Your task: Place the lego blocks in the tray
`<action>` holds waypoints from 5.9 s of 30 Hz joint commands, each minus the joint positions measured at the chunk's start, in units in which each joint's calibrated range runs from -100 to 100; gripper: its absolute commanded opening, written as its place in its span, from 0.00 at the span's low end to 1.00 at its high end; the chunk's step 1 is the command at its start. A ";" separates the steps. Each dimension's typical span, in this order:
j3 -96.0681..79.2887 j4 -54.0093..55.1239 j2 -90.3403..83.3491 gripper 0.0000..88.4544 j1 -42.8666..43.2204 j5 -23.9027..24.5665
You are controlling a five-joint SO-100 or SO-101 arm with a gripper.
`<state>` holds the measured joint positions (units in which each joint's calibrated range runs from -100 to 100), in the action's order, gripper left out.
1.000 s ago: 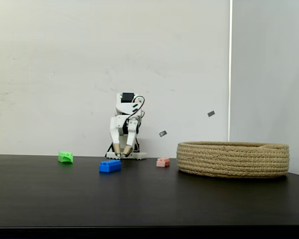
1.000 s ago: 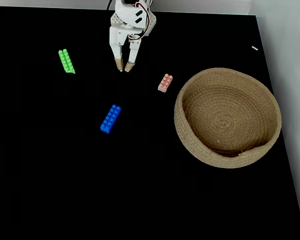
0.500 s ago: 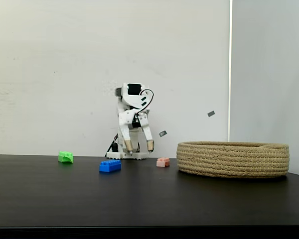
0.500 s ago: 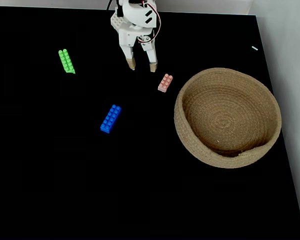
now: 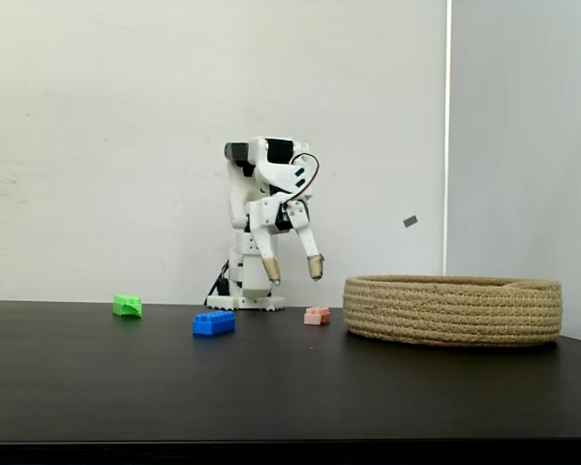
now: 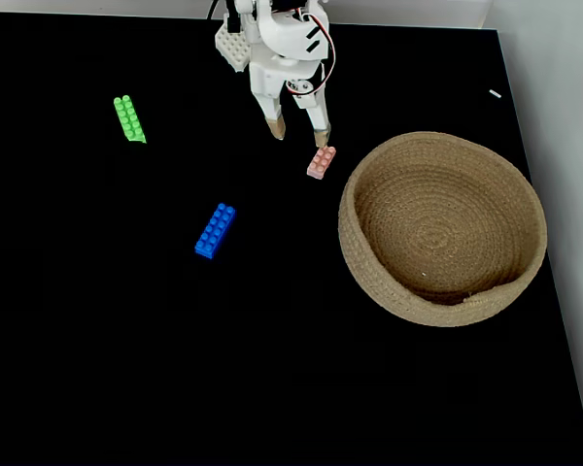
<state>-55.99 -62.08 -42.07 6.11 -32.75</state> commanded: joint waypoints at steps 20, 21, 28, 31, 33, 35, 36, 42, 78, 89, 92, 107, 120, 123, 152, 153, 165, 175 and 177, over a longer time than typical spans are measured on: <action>11.35 1.23 16.70 0.27 5.43 4.35; 11.62 1.31 17.48 0.27 5.43 4.44; 11.62 3.31 20.32 0.27 5.10 4.64; 11.62 3.98 21.26 0.27 5.35 4.64; 11.62 4.06 21.86 0.27 5.68 4.74; 11.62 4.23 22.29 0.27 5.93 4.88; 11.53 4.31 22.55 0.27 6.09 4.93; 11.44 5.14 24.96 0.26 6.92 5.47; 57.04 -17.85 21.52 0.00 9.47 -0.44; 73.09 -7.02 42.84 0.02 13.76 0.59; 74.91 -7.02 45.85 0.29 14.83 1.27; 69.53 -13.51 39.49 0.30 5.93 0.63; 57.04 -8.77 37.34 0.27 -19.38 -7.33; 55.76 -4.69 40.69 0.28 -22.76 -8.64; 47.00 5.98 52.82 0.29 -22.84 -10.11; 46.55 6.14 52.82 0.29 -22.76 -10.16; 40.53 11.47 52.90 0.16 -22.27 -10.35; 42.72 8.89 48.86 0.00 -21.44 -10.16; 44.36 6.81 46.11 0.00 -21.11 -10.89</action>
<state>-15.60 -52.09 10.69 -16.12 -43.00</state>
